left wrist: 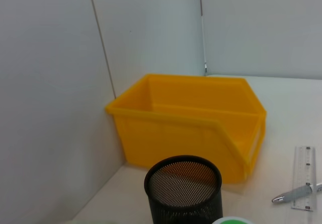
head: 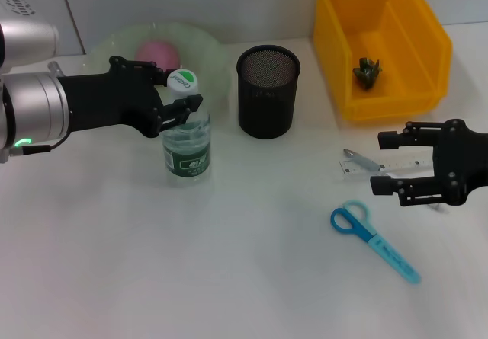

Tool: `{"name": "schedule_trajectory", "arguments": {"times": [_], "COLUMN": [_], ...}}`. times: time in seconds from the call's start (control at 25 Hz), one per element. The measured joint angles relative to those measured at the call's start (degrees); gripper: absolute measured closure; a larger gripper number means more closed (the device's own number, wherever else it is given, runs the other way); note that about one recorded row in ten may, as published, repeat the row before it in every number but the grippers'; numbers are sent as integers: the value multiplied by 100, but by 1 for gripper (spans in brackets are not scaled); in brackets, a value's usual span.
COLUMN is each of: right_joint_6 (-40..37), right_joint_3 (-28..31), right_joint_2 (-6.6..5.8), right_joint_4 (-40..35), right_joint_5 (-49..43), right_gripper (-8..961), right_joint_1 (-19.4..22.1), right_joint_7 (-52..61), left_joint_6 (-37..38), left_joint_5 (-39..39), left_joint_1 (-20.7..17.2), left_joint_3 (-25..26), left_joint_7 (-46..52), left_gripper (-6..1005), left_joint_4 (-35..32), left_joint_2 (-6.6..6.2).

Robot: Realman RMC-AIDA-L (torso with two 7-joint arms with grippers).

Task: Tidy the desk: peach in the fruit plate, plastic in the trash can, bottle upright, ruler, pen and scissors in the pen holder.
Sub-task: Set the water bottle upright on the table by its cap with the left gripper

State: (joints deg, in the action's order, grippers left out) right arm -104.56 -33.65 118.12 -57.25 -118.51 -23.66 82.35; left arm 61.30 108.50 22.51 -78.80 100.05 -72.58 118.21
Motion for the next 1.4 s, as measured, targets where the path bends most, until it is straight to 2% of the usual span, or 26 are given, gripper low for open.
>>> {"name": "schedule_trajectory", "arguments": {"times": [1.32,1.4], "right_joint_6": [24,24], "right_joint_3": [-74,-78], "right_joint_2": [17,18], "right_joint_4": [3,4], "right_joint_5": [-128,-129], "right_gripper": [174,174], "right_joint_1": [-51,-50], "right_joint_7": [0,0], "left_joint_6": [220,236], "left_joint_5": [-270,-273], "left_joint_1": [-126,-155], "left_joint_3": [292,318], "left_joint_7": [-27,-15], "left_gripper": [383,191], "left_joint_4": [76,34], "left_joint_2": [9,6]}}
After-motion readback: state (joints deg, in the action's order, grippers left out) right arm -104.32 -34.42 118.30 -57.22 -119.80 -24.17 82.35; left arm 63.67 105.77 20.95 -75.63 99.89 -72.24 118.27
